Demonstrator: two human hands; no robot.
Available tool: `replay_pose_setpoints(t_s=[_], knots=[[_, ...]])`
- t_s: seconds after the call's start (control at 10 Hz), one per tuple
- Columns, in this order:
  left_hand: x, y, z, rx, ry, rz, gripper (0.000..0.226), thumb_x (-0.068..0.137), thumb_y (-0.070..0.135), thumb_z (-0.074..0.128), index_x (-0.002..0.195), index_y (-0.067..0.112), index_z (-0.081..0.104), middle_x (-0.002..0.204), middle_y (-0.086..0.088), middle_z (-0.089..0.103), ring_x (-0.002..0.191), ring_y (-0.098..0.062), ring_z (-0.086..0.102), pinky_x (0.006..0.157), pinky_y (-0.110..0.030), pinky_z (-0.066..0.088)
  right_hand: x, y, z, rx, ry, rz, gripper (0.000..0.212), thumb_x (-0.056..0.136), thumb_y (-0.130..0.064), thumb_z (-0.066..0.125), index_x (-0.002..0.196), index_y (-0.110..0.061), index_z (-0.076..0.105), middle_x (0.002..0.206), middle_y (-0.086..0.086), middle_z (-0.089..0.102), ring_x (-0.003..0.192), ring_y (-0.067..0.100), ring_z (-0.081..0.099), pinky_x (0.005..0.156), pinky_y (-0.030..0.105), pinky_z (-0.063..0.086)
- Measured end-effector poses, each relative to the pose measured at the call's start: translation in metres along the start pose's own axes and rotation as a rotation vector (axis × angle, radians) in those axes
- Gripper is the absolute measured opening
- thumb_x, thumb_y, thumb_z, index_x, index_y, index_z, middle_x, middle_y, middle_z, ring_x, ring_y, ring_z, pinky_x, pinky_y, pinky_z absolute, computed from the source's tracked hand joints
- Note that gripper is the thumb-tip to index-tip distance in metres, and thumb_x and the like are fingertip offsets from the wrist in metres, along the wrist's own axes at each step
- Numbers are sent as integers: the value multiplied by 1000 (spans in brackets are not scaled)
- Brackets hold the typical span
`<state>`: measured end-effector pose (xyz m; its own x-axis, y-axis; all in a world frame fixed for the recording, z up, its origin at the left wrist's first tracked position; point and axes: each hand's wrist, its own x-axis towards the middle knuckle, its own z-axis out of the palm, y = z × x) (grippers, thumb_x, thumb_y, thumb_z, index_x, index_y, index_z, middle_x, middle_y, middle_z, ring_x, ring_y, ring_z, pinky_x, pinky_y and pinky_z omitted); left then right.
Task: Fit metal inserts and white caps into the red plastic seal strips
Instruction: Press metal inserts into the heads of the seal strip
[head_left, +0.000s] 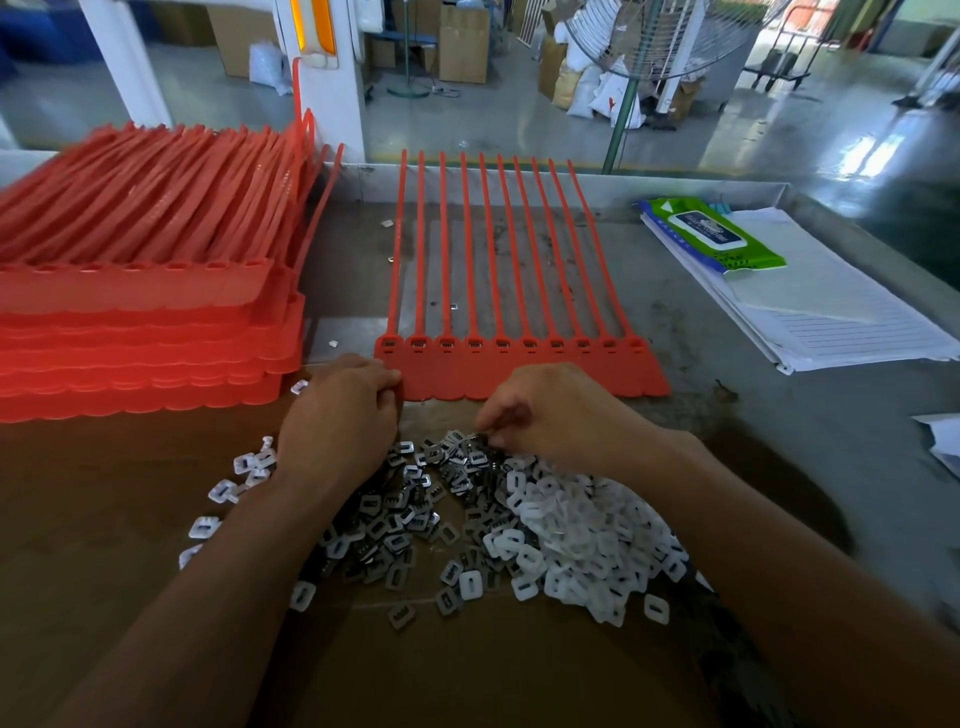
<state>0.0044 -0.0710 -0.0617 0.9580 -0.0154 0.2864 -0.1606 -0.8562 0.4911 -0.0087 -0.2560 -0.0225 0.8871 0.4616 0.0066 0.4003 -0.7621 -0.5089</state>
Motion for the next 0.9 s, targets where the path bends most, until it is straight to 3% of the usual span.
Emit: replay_pose_setpoints(t_s=[0.3,0.4,0.7,0.9], knots=[[1,-1,0,4,-8,-3,26,85,9,52,106,11,66,116,-8,61,102,-24,57,89,-29,39,2,2,2,41,-34,29,8,78,-13,70,79,-19,66,73,-17,55,66,-5,53,66,10,45],[1,-1,0,5,-9,4,26,85,8,52,106,10,66,115,-8,61,101,-23,57,88,-28,39,1,4,1,106,-44,52,20,82,-11,66,71,-25,55,70,-14,56,61,-4,53,58,7,44],[0,-1,0,12,-2,9,26,85,9,51,107,11,66,115,-8,61,102,-22,57,89,-29,39,-6,5,-6,145,35,48,18,88,-11,58,78,-26,57,69,-18,54,62,-14,51,59,2,38],[0,-2,1,10,5,18,25,84,7,53,105,9,67,112,-10,62,101,-24,57,89,-28,39,-11,11,-12,130,139,71,13,88,-17,58,77,-23,60,69,-18,57,62,-10,52,63,5,41]])
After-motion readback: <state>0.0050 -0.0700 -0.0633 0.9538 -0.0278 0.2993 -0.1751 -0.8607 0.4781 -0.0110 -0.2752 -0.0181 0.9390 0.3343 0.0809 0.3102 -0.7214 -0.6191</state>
